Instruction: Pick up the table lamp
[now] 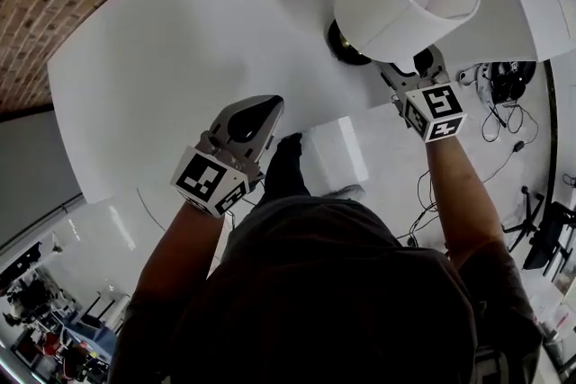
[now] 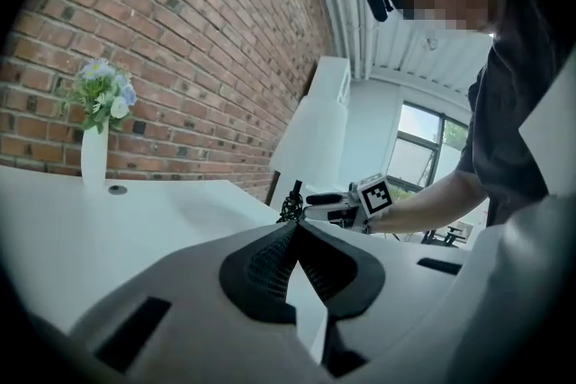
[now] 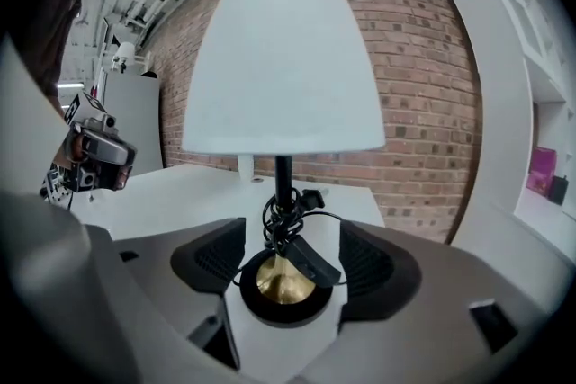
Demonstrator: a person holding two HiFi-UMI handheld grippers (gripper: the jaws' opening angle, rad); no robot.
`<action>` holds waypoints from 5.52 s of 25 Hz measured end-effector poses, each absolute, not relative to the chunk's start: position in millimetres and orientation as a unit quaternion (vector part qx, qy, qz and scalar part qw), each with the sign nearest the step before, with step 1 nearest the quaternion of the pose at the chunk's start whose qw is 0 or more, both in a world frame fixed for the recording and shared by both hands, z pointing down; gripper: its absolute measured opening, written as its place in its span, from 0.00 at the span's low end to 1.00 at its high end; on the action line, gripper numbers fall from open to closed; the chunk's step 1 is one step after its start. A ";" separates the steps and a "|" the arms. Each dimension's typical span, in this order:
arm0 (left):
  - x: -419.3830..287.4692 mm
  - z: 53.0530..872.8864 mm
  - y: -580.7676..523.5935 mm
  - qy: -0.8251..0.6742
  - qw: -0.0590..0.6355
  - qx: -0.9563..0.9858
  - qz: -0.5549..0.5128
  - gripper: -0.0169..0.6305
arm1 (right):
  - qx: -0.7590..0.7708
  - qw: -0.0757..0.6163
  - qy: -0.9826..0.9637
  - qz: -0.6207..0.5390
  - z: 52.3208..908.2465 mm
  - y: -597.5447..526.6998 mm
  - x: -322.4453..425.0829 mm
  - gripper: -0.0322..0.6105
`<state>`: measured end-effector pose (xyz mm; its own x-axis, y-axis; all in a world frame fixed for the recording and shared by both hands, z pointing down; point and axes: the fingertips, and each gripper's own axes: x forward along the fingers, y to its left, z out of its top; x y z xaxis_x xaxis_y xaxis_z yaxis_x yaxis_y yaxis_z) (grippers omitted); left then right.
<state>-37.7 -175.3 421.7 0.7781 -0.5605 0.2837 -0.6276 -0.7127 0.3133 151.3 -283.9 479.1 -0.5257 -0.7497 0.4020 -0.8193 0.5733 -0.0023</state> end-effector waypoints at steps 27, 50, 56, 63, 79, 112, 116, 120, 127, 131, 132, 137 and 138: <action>-34.0 485.9 -178.4 -0.340 0.192 0.917 0.084 0.03 | 0.453 0.103 -0.885 0.028 520.2 -337.9 114.8 0.57; -21.1 471.2 -168.2 -0.372 0.178 0.907 0.084 0.03 | 0.394 0.159 -0.905 0.018 503.8 -338.9 98.8 0.21; -21.4 449.5 -185.0 -0.367 0.166 0.912 0.075 0.03 | 0.389 0.178 -0.904 0.010 481.9 -349.6 96.9 0.21; -26.0 412.9 -210.0 -0.366 0.152 0.916 0.065 0.03 | 0.381 0.188 -0.905 0.009 440.5 -361.9 92.1 0.21; -56.4 283.7 -277.9 -0.358 0.114 0.926 0.031 0.03 | 0.379 0.203 -0.903 0.004 303.6 -399.1 66.5 0.21; -59.5 37.0 -381.9 -0.275 0.031 0.961 0.021 0.03 | 0.415 0.176 -0.893 0.006 40.5 -488.4 66.5 0.21; -62.0 20.4 -382.3 -0.272 0.022 0.962 0.024 0.03 | 0.415 0.180 -0.892 0.003 28.6 -489.3 62.1 0.21; -66.7 9.3 -384.5 -0.274 0.020 0.961 0.025 0.03 | 0.413 0.178 -0.893 0.001 18.1 -489.8 56.3 0.20; -76.0 -0.9 -387.9 -0.278 0.019 0.960 0.030 0.03 | 0.413 0.172 -0.894 -0.003 1.0 -489.7 47.3 0.20; -79.8 -5.5 -384.8 -0.277 0.017 0.960 0.030 0.03 | 0.414 0.171 -0.894 -0.008 -4.7 -485.7 44.7 0.20; -80.4 -6.8 -383.8 -0.277 0.017 0.960 0.030 0.03 | 0.414 0.171 -0.894 -0.008 -6.0 -484.9 44.2 0.20; -84.5 -10.9 -379.9 -0.274 0.011 0.961 0.030 0.03 | 0.417 0.169 -0.893 -0.009 -8.3 -482.0 41.1 0.20; -85.7 -11.1 -379.7 -0.274 0.011 0.961 0.030 0.03 | 0.417 0.169 -0.893 -0.009 -7.8 -481.8 40.1 0.20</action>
<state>-85.7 -379.7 -11.1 0.8482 -0.5259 0.0633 -0.5272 -0.8497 0.0044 40.1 -481.8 -7.8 -0.5953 -0.7471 0.2956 -0.7414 0.6526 0.1564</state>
